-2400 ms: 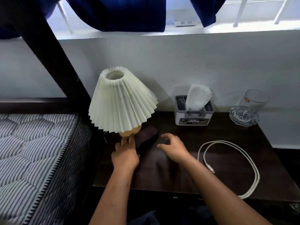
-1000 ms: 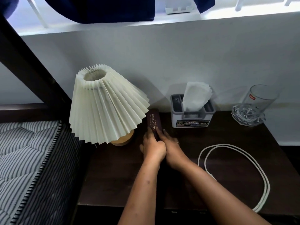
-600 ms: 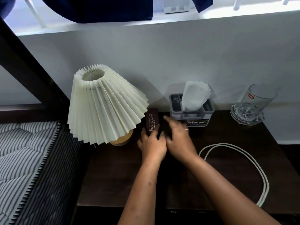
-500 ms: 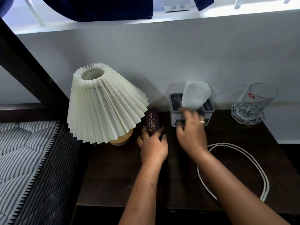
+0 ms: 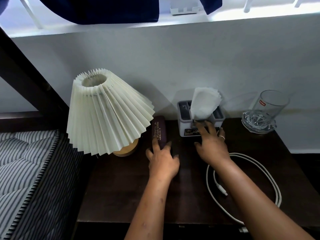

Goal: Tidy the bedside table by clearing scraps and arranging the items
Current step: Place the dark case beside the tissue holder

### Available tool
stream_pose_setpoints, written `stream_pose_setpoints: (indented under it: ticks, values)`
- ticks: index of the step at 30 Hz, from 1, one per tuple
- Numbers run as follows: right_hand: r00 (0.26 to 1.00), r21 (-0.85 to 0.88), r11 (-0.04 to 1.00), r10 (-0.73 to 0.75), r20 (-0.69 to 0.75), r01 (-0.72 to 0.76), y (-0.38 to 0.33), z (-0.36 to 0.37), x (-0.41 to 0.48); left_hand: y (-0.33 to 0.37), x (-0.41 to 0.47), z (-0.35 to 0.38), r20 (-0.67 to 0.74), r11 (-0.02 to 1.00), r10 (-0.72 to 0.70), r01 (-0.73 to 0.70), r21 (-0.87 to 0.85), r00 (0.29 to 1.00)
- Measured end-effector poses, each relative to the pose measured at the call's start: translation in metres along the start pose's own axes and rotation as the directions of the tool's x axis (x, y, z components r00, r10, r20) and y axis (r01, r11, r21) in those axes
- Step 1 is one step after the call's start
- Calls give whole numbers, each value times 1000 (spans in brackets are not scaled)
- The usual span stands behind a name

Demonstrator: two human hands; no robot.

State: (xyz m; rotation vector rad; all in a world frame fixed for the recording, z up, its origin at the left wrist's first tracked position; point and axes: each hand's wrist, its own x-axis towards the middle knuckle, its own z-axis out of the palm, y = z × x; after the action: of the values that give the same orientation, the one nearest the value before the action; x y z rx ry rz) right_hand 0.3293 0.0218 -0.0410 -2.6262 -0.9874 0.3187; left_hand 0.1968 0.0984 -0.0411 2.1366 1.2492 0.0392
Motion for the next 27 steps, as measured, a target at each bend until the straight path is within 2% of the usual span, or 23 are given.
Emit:
stream_pose_setpoints:
  ticks: [10, 27]
  values:
    - [998, -30, 998, -55, -4, 55, -21, 6, -11, -2, 0, -2, -30, 1000, 13, -13, -1, 999]
    - [997, -87, 994, -64, 47, 68, -36, 10, -17, -5, -1, -7, -42, 999, 20, -19, 25, 999]
